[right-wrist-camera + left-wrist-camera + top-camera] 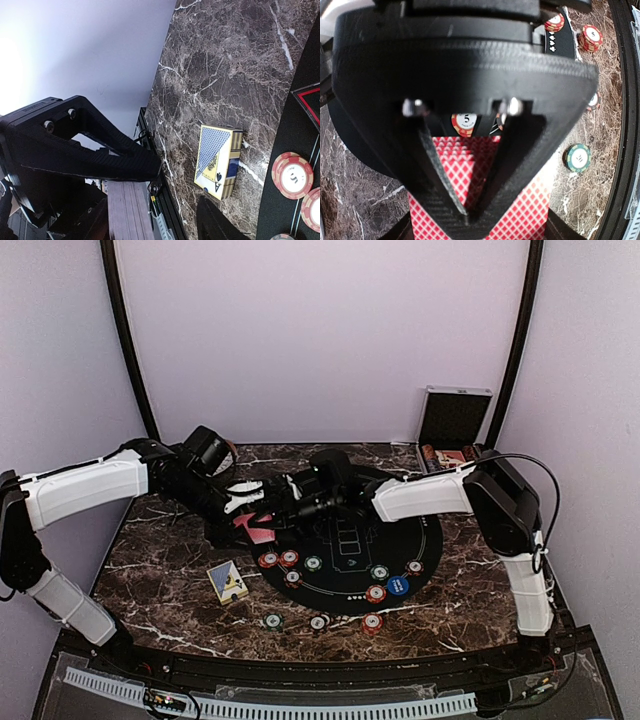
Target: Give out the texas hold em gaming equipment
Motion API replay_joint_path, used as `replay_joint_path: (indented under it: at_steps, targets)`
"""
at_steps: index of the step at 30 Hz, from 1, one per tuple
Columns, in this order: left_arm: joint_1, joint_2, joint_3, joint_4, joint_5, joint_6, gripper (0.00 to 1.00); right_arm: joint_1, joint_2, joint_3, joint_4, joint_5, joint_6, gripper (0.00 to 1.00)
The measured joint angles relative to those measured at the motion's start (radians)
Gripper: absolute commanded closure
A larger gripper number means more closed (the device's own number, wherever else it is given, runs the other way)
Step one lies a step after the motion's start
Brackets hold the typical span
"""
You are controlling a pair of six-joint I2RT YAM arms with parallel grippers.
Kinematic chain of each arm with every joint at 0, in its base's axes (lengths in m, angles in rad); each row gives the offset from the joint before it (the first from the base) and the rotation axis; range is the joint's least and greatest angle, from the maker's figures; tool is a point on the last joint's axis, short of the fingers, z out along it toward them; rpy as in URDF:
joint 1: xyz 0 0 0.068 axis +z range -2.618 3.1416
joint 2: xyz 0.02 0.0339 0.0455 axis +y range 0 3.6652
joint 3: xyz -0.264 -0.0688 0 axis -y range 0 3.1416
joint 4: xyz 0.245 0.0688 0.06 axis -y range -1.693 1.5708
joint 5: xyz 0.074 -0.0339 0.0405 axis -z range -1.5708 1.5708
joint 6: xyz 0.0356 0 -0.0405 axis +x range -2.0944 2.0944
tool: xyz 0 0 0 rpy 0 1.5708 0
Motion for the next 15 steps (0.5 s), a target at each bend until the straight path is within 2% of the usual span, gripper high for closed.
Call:
replay_joint_path:
  at_steps: [7,15]
  targets:
    - [-0.002,0.001,0.000,-0.002,-0.009,0.000,0.94,-0.011,-0.032,-0.025,-0.024,0.006,-0.037,0.49]
    - [-0.002,0.001,0.000,-0.001,-0.017,-0.004,0.94,-0.022,-0.053,-0.049,-0.035,0.007,-0.035,0.34]
